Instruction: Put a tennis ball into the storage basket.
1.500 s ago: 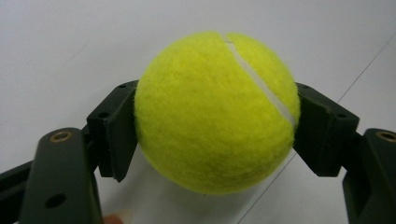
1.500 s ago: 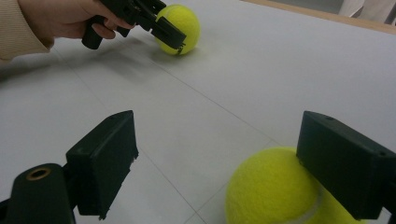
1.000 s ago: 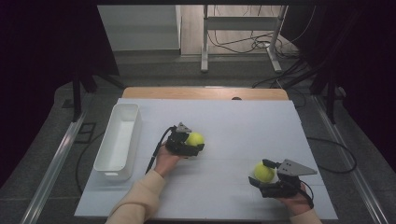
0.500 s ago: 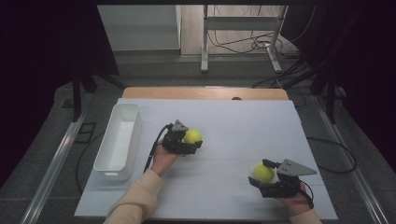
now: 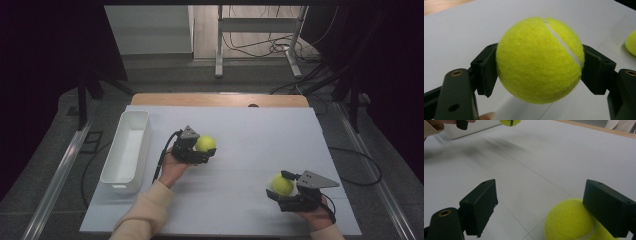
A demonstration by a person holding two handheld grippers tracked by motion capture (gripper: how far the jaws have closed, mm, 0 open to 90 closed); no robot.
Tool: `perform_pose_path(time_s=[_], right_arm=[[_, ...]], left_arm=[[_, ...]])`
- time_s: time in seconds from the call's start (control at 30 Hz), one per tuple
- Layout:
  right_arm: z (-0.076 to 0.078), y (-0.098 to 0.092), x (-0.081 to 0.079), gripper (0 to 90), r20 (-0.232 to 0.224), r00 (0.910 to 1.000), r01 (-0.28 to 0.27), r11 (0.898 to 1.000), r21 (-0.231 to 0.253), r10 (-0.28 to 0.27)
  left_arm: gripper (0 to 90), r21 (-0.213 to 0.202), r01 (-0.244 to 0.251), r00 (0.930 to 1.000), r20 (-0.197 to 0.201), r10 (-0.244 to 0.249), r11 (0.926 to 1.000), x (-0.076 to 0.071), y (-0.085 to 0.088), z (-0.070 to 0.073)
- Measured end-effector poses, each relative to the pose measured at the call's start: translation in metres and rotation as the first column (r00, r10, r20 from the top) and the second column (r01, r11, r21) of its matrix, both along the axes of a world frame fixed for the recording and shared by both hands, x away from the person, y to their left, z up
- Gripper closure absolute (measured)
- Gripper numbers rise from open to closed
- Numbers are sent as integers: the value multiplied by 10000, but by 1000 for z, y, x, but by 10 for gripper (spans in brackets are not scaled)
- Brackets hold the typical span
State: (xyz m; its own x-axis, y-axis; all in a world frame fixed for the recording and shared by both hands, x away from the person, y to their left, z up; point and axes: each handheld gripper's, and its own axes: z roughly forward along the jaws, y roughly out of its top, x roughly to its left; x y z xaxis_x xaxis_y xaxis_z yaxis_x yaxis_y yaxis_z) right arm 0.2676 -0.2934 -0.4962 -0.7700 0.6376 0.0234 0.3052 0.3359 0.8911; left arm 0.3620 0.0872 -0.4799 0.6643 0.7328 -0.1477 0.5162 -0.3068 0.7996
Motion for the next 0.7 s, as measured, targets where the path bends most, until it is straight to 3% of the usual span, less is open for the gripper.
perform_pose_path(time_s=[0.7], right_arm=[[0,0,0,129,18,10000,-33,10000,-46,33]], left_arm=[[254,-437,-163,9994,290,176,9989,-5,12,15]])
